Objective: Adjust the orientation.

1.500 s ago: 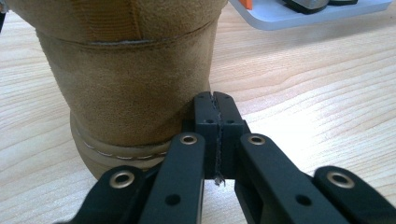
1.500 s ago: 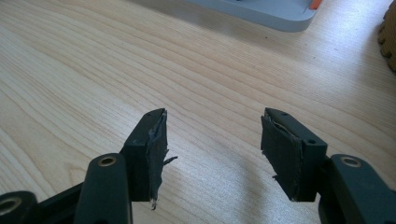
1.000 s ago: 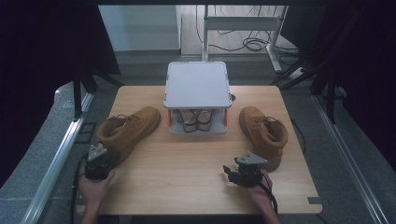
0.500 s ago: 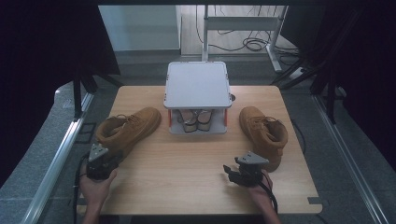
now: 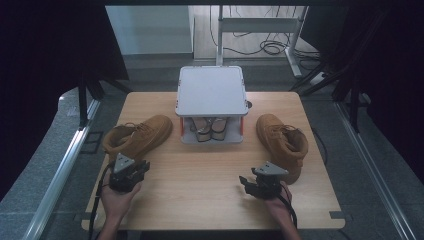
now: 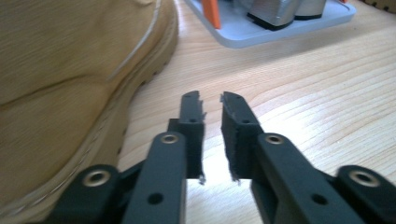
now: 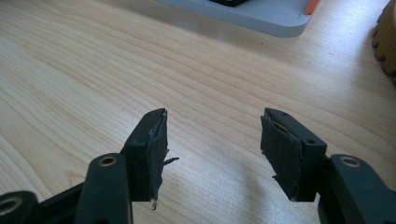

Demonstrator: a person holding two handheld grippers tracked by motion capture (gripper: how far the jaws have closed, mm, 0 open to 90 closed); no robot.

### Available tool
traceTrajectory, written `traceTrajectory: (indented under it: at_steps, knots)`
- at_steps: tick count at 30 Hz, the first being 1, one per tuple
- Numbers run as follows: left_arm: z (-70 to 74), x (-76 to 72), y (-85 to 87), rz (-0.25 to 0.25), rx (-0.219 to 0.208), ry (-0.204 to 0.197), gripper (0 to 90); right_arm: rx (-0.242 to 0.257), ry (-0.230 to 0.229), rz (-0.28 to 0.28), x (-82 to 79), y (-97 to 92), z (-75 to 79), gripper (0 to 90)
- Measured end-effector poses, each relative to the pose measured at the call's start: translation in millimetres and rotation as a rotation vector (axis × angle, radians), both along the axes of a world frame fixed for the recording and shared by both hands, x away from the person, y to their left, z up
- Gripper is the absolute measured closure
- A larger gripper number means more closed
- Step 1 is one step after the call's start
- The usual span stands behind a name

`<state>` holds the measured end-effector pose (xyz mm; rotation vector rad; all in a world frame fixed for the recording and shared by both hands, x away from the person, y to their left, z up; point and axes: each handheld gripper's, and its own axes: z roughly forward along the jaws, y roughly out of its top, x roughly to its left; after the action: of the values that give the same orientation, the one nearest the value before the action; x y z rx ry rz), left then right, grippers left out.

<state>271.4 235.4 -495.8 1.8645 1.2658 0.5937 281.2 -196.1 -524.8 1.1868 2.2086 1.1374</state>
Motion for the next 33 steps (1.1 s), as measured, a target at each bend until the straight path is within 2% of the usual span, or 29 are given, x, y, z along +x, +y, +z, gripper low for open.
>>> traceTrajectory:
  at_steps: [4,7,13,15,17,22,29,33]
  knots:
    - [5.0,5.7,-16.5,-0.037,0.023,-0.005,61.7,0.005,-0.017,-0.003,-0.8,0.6,4.1,43.0]
    - [9.2,12.5,-25.2,-0.065,0.028,-0.003,56.9,0.014,-0.029,-0.014,-1.2,-2.5,7.6,50.7]
    - [9.4,23.4,-41.2,-0.087,0.015,0.013,51.1,0.012,-0.056,-0.022,-2.6,-10.7,12.1,72.5]
    - [8.8,26.4,-44.4,-0.097,0.017,0.023,50.7,0.007,-0.06,-0.023,-2.8,-11.0,12.7,74.1]
    - [7.7,28.8,-46.0,-0.105,0.018,0.033,48.2,-0.018,-0.077,-0.019,-3.4,-11.1,14.0,80.4]
    - [4.0,27.5,-44.0,-0.103,0.035,0.038,47.0,-0.035,-0.069,-0.007,-2.8,-12.4,14.2,88.9]
    - [6.8,21.9,-39.7,-0.093,0.033,0.016,46.7,-0.047,-0.054,-0.038,0.5,-25.2,14.6,89.7]
    - [3.4,21.0,-39.7,-0.102,0.035,0.026,46.2,-0.049,-0.064,-0.066,1.0,-35.0,18.0,89.7]
